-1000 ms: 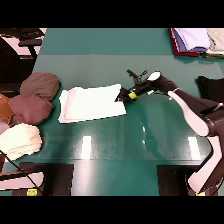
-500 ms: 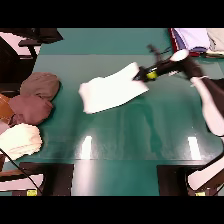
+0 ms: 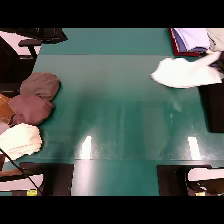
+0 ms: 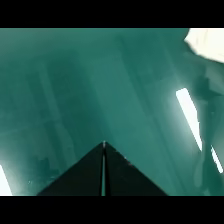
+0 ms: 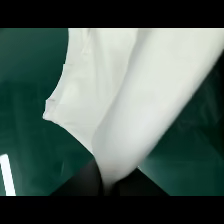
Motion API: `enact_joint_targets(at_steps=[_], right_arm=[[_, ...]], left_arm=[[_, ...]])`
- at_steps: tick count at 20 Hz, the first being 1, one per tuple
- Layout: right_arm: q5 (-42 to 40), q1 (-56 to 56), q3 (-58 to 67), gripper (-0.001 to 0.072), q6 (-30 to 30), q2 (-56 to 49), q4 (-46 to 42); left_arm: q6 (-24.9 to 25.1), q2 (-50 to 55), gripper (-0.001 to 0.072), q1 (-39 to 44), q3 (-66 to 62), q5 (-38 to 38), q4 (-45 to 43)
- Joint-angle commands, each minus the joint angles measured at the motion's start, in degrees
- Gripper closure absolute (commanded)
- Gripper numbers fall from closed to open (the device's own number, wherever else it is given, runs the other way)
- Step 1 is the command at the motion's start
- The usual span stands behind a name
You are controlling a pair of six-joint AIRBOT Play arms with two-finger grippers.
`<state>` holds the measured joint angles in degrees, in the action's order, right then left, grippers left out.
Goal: Fold the shirts.
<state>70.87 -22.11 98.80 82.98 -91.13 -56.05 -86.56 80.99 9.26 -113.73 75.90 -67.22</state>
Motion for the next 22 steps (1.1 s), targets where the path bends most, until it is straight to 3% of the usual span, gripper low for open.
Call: enact_joint_targets(at_steps=[1,6,10,17,22], right_arm=[[-6.08,-9.38,0.04,0.0696,0.57,0.87,3.34],[-13.42,-11.65,0.24,0.0697,-0.5,0.9,8.22],[-13.46,-11.61,6.51,0.0697,-2.69,0.9,8.28],[0.04,-11.67,16.46,0.0698,-2.43,1.01,-1.44],[12.5,-11.91,16.44,0.0697,1.73,1.11,-17.81]], left_arm=[[-0.48,0.04,0.0683,0.07,0.0,-0.04,0.39],[-0.52,0.13,0.0683,0.04,0.0,-0.02,0.42],[-0.48,0.13,0.0683,0.07,0.0,0.17,0.39],[-0.39,0.13,0.0683,0.07,0.0,0.92,0.39],[0.09,0.13,0.0683,0.07,0.0,2.69,0.37]])
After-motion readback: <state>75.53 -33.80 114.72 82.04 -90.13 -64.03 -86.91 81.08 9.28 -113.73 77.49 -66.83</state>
